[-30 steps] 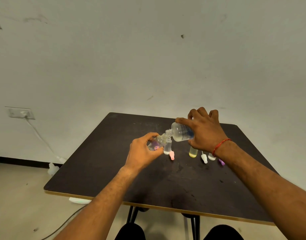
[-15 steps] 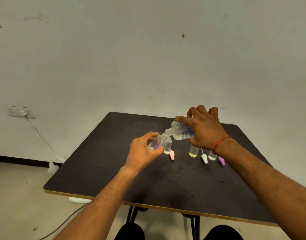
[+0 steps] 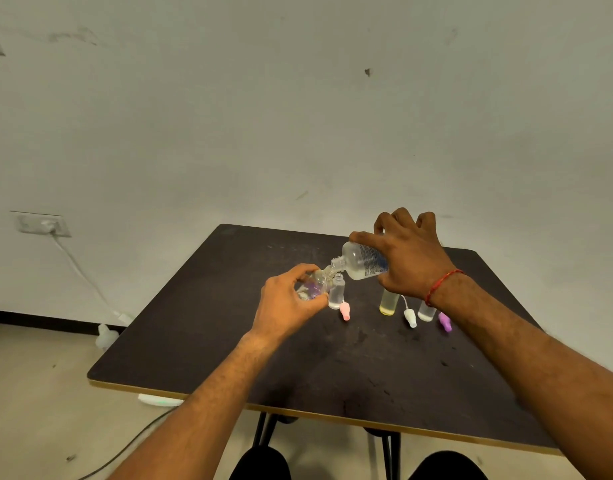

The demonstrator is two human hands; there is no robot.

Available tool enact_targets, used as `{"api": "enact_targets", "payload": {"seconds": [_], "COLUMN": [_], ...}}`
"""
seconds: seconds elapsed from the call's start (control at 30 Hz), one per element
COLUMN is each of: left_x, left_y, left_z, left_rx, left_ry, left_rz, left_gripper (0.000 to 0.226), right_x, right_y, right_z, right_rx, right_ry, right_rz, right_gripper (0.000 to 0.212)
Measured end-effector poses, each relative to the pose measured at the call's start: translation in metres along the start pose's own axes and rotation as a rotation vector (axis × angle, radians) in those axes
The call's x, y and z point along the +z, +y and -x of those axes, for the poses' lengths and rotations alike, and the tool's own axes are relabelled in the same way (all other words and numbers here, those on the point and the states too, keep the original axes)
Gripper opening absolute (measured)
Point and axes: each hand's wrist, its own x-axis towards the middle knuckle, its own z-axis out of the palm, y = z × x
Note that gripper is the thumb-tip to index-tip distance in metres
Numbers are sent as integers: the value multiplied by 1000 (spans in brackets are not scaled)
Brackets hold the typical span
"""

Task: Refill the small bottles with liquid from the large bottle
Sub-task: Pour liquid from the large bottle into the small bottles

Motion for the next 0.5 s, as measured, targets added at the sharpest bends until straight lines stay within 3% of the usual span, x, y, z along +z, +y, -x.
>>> {"api": "enact_targets", "payload": {"seconds": [0.5], "left_x": [2], "left_y": [-2], "left_z": [-1], "left_rx": [-15], "left_ry": [-7], "left_rz": [5], "left_gripper": [47], "right_x": [-2], "right_y": [0], "right_z": [-2], "right_rx": [-9], "right_ry": [8], "right_rz": [13], "right_gripper": [77]}}
